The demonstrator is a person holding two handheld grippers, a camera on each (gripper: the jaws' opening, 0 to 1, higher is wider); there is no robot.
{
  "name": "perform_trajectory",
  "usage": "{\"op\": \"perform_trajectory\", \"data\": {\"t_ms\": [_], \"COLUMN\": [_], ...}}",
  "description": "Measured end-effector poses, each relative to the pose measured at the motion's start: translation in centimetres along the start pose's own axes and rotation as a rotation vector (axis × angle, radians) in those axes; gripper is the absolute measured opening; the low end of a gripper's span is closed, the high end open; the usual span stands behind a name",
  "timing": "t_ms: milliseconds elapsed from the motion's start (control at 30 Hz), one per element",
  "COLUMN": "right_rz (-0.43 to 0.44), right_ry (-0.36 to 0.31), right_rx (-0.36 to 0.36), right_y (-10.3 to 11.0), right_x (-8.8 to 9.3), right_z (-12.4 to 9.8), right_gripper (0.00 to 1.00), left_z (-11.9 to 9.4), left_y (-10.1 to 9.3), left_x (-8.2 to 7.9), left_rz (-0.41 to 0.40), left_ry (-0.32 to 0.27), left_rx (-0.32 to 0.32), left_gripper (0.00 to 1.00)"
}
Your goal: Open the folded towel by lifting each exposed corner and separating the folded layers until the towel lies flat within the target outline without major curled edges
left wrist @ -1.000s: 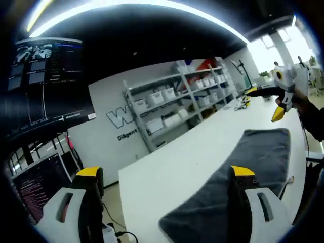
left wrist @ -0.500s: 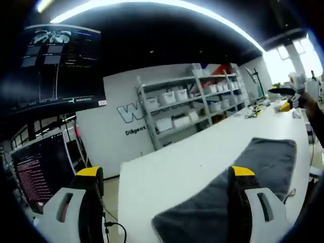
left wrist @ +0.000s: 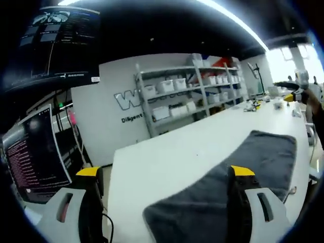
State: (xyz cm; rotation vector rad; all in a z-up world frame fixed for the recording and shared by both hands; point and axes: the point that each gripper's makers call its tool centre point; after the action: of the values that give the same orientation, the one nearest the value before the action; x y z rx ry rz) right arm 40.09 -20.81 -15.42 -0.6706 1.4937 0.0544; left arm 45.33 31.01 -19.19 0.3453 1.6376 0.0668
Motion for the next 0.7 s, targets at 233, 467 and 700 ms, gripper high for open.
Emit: {"op": "perform_trajectory", "data": {"t_ms": [233, 467, 700], "right_rz": [0.011, 0.012, 0.021], "right_ry": [0.042, 0.058, 0.075], "right_rx": [0.032, 0.050, 0.056], "right_y": [-1.5, -2.6, -2.9], "right_x": [1.9, 2.4, 3.3], "right_z": [0.0, -0.3, -0.4], "right_gripper": [1.00, 1.00, 1.00], "left_z": [1.7, 2.3, 1.4], "left_y": [0.4, 0.0, 0.2], "left_x": [0.7, 1.3, 1.0], "left_rz": [-0.022, -0.033, -0.024], "left_ry": [0.028, 0.054, 0.034], "left_rx": [-0.001, 0.011, 0.004], "left_gripper": [1.00, 1.00, 1.00]}}
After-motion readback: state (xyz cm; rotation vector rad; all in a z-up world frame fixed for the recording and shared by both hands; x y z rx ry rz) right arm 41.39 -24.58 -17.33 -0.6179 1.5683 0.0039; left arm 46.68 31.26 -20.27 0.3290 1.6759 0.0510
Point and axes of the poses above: the point that each gripper's makers call its tool centre point, and the gripper's own axes: z roughly forward along the fingers, y roughly to its left, x roughly out of its underside, and after that the axes turned 10 degrees about -x, right-handed
